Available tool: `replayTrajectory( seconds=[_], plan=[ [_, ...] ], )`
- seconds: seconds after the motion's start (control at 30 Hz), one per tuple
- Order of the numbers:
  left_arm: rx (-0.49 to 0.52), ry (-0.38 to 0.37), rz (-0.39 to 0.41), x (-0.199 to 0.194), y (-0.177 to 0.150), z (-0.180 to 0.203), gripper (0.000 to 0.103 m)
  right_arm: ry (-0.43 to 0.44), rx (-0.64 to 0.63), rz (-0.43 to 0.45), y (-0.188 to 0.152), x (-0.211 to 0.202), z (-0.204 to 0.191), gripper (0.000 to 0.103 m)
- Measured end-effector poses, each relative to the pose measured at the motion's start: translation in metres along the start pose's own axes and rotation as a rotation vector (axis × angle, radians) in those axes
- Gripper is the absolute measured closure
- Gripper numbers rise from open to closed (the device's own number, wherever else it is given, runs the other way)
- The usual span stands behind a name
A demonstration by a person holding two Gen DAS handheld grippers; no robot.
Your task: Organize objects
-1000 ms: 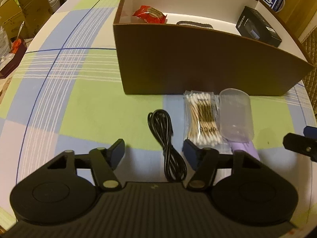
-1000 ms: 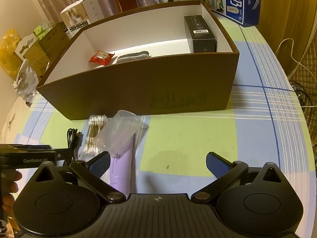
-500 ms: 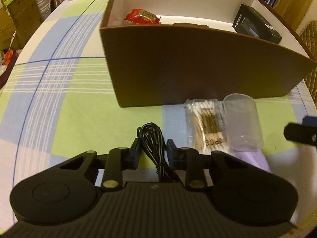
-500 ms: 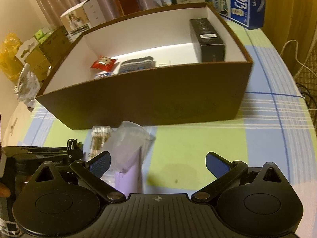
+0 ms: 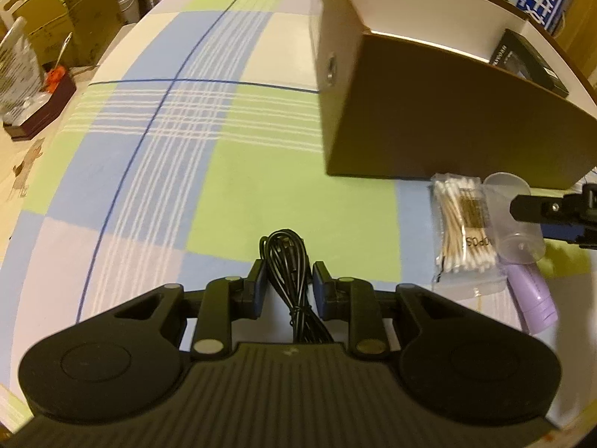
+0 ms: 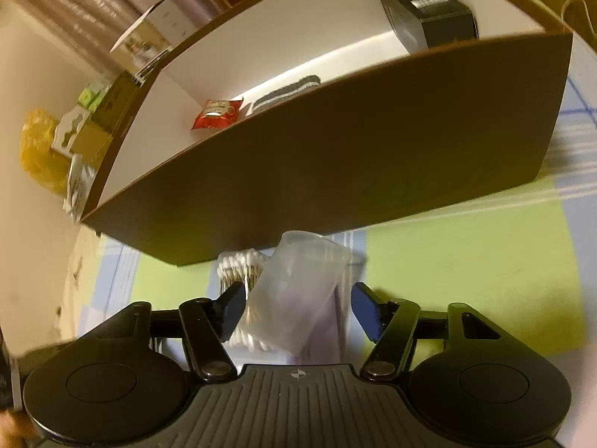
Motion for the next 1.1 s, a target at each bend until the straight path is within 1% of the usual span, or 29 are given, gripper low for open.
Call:
replayTrajectory(
  seconds=[0.03,0.1,0.23,0.27,0.33,0.47,0.53,0.6,0.67,0.73,0.87,1.0,1.1],
  plan=[
    [-0.005,0.002,0.000,0.000,-0.001,-0.002,0.081,0.007,0.008,-0.002,0.001,0.002,0.000,0.048],
    [-0.011,0.002,0.000,-0.003,-0.003,-0.007,0.081,0.010,0.011,0.002,0.003,0.005,0.000,0.051],
    [-0.010,0.010,0.001,-0.003,-0.004,-0.005,0.081,0.009,0.006,0.009,0.007,0.011,-0.004,0.057],
    [-0.007,0.010,0.002,-0.003,-0.004,-0.004,0.081,0.008,-0.003,0.010,0.007,0.012,-0.006,0.058],
    [-0.001,0.013,0.003,-0.003,-0.004,-0.003,0.081,0.010,-0.034,0.018,0.007,0.012,-0.010,0.068],
    [0.001,0.007,0.002,-0.004,-0.005,-0.003,0.081,0.008,-0.126,0.023,0.004,0.008,-0.021,0.075],
    [0.002,0.004,0.001,-0.005,-0.006,-0.002,0.081,0.007,-0.188,0.029,0.000,0.004,-0.028,0.075],
    [0.005,0.001,0.002,-0.005,-0.007,0.000,0.081,-0.016,-0.288,0.033,-0.006,0.002,-0.039,0.075],
    [0.009,0.001,0.004,-0.005,-0.008,0.001,0.081,-0.038,-0.387,0.027,-0.015,0.003,-0.050,0.075],
    [0.008,-0.004,0.003,-0.006,-0.008,0.002,0.081,-0.046,-0.447,0.014,-0.022,0.008,-0.058,0.075],
    [-0.001,-0.013,-0.004,-0.006,-0.011,0.001,0.081,-0.042,-0.491,-0.003,-0.033,0.020,-0.065,0.075],
    [-0.012,-0.019,-0.001,-0.008,-0.014,0.000,0.081,-0.019,-0.482,-0.048,-0.034,0.032,-0.069,0.074],
    [-0.012,-0.019,0.001,-0.009,-0.016,-0.001,0.081,-0.024,-0.520,-0.060,-0.037,0.040,-0.073,0.074]
  ],
)
Point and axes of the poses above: each gripper's, at about its wrist camera, not at the fingertips, and x roughly the way its jaws point, z to its right, y to its top, the point moved 3 cm from there along x, roughly the way its jaws point, and after that the axes turned 4 degrees about y, right-handed, at the moved point
